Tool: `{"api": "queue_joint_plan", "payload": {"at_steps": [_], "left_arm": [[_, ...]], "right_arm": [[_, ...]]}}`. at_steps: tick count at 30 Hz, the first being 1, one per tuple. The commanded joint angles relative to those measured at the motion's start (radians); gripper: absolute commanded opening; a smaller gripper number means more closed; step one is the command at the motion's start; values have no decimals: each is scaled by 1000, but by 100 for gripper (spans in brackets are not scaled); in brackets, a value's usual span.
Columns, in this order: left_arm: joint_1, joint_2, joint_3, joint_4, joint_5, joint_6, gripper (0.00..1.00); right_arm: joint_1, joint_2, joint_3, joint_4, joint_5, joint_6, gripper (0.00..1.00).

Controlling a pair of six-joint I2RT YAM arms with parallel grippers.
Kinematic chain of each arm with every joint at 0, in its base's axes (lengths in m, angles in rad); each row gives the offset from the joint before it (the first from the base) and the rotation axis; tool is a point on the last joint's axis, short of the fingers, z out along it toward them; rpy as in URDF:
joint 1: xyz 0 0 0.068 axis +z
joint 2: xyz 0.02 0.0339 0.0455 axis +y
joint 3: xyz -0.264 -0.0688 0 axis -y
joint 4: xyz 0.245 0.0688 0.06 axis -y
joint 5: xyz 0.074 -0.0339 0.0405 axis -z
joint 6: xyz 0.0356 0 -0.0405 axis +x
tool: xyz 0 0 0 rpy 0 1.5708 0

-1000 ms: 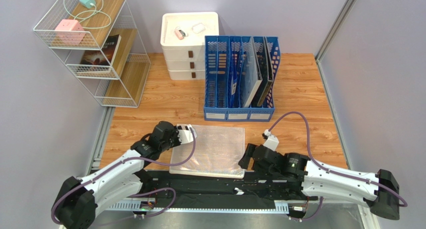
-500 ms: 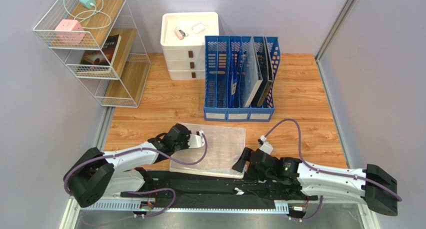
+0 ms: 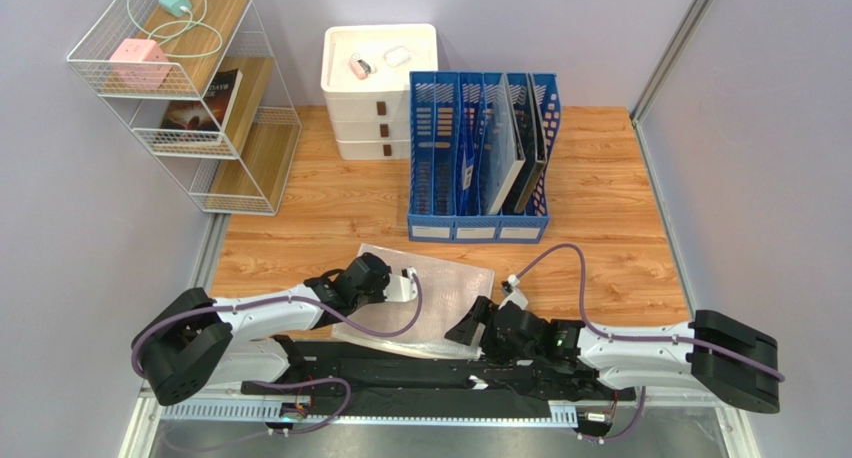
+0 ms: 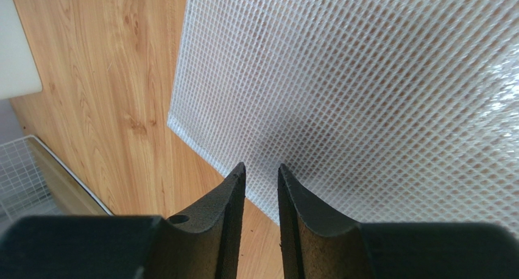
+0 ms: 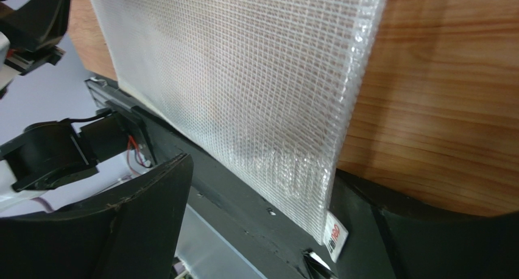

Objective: Organize the desk
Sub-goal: Pick up the storage bag from the corner of the board.

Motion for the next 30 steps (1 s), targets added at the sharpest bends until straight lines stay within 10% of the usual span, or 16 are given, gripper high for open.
{"api": "queue_joint_plan", "payload": {"at_steps": [1,6,10,23,30], "left_arm": [[-17,-30,20,-34,30,-41,33],[-24,-41,14,-36,33,-48,33],[-29,-70,12,-34,16,-64,32],[94,-743,8,5,-147,-172,31],[213,-791,-49,59,-113,-206,33]], "right_arm": [[-6,79,-53,179,118,24,76],[-3,108,-56,288,139,12,50],[-3,88,-9,242,159,-48,0],[165,-185,448,-528,490,-350,0],[328,58,960,-935,659,-554,0]]}}
